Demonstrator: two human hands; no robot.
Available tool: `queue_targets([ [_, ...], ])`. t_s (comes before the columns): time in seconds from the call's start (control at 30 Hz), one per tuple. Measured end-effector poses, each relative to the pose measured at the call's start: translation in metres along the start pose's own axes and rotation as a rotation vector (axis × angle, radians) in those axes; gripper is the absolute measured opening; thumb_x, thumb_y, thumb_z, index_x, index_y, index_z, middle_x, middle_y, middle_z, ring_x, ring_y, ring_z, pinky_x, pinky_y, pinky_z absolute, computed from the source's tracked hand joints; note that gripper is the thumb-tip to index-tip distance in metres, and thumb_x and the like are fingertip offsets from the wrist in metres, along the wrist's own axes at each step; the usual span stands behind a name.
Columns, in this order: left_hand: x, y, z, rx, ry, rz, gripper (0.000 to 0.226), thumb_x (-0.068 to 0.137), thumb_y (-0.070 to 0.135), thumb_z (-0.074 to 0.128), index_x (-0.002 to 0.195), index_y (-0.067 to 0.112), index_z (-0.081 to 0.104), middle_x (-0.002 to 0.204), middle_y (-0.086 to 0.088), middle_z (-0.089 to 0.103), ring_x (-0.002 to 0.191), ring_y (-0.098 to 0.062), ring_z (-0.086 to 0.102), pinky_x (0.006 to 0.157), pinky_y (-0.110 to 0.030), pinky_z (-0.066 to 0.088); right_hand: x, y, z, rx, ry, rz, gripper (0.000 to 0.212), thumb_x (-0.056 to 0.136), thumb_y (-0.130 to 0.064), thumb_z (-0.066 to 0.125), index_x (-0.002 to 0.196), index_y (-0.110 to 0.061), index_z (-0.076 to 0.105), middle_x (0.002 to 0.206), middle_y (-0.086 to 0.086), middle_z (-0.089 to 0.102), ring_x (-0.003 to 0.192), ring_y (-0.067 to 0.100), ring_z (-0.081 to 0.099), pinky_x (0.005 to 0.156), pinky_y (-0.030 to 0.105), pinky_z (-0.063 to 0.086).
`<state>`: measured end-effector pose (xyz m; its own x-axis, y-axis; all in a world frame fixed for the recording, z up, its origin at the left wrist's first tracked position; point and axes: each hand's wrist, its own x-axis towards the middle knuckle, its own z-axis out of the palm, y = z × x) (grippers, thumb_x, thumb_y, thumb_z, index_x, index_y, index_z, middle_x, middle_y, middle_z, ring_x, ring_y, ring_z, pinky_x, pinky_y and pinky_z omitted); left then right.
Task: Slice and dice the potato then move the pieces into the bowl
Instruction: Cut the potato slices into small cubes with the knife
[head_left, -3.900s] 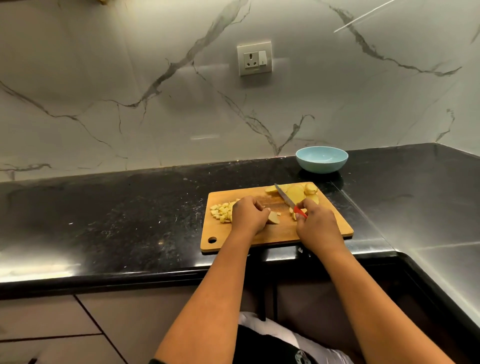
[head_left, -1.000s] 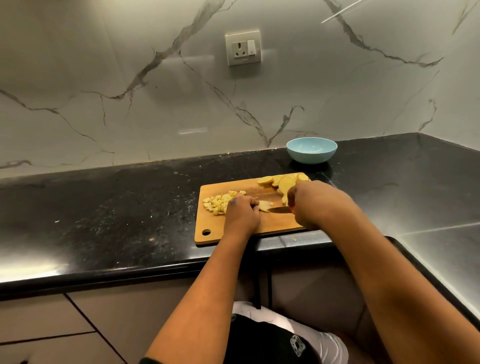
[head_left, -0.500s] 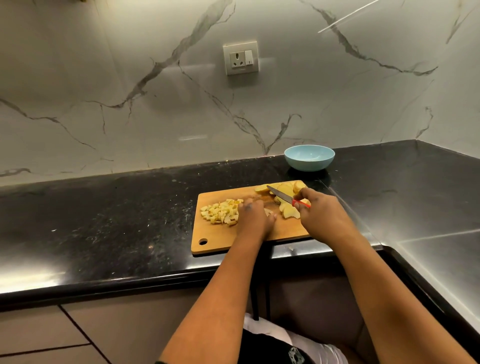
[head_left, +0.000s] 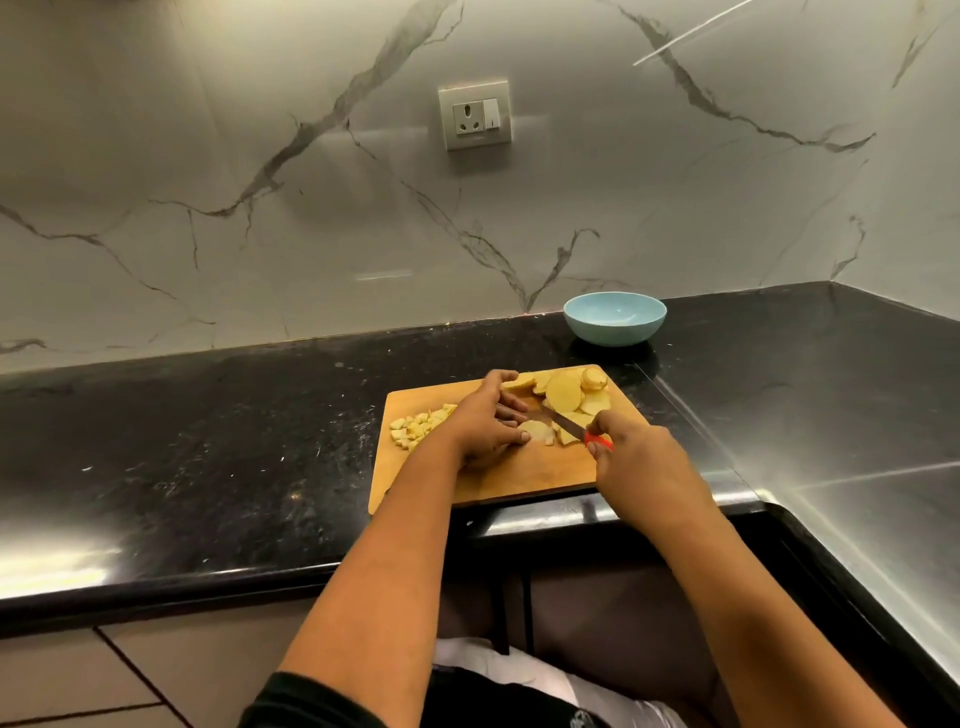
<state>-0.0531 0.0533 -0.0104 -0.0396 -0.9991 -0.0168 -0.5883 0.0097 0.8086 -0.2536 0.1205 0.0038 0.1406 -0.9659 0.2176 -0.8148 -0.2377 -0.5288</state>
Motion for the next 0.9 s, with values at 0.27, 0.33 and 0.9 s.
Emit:
queue_targets([
  [0.27,-0.009,0.0,0.034,0.239,0.314,0.046,0.043,0.082,0.023,0.077,0.122,0.016,0.063,0.116,0.001,0.063,0.104,-0.014,0.06,0.093,-0.027,0.052,-0.003,-0.01,0.016,-0.136,-0.037,-0.046,0.016,0.101,-0.02,0.041,0.114,-0.022,0.051,0.091,0.006,0.054,0.079,0.022,0.055,0.062,0.032,0.044],
  [0.33,-0.009,-0.002,0.039,0.267,0.361,0.055,0.04,0.082,0.022,0.076,0.12,0.017,0.064,0.118,-0.001,0.064,0.107,-0.016,0.059,0.096,-0.031,0.051,-0.003,-0.011,0.018,-0.147,-0.028,-0.045,0.014,0.101,-0.019,0.04,0.111,-0.022,0.05,0.087,0.005,0.052,0.077,0.022,0.054,0.06,0.031,0.042],
  [0.9,-0.016,-0.005,0.036,0.046,0.422,-0.012,0.041,0.079,0.014,0.08,0.118,0.017,0.065,0.105,0.003,0.07,0.093,-0.007,0.063,0.085,-0.02,0.053,0.002,-0.024,-0.042,-0.374,-0.274,0.035,0.035,0.088,-0.01,0.06,0.12,-0.026,0.058,0.105,0.004,0.059,0.094,0.024,0.059,0.085,0.041,0.056],
])
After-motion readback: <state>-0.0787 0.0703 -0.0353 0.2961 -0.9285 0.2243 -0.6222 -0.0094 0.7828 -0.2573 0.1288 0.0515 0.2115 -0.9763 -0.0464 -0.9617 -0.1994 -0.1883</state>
